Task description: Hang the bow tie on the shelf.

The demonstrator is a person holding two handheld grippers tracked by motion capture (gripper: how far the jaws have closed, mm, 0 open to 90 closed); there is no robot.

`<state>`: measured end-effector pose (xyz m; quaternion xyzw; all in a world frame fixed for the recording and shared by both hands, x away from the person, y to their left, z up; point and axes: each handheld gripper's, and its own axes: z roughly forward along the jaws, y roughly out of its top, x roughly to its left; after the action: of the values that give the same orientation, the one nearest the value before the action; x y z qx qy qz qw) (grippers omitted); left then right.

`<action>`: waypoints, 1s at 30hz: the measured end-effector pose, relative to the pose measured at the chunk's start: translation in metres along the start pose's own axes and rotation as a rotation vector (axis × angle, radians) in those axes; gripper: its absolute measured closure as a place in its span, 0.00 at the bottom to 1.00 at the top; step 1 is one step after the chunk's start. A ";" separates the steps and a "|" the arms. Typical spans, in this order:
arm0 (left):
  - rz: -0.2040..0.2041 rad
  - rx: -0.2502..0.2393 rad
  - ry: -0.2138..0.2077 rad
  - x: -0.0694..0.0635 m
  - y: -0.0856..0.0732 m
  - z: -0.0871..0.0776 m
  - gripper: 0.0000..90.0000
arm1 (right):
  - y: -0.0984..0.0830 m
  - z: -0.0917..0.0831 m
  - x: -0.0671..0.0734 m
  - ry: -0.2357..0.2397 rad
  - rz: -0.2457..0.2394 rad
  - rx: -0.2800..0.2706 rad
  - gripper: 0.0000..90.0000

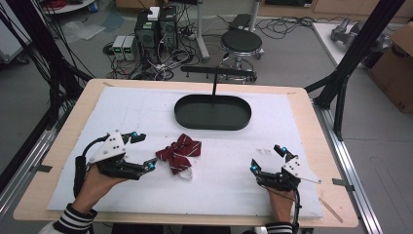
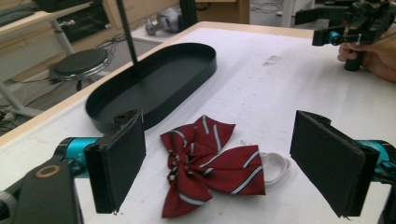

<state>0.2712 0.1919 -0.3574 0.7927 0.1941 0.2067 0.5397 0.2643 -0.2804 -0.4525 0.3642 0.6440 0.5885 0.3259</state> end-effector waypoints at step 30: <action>0.099 0.386 -0.189 -0.029 0.019 0.062 0.29 | 0.000 0.000 -0.001 0.000 0.006 0.001 0.02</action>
<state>0.2816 0.1217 -0.3636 0.9057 0.1391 0.1168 0.3830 0.2644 -0.2809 -0.4525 0.3663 0.6432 0.5892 0.3238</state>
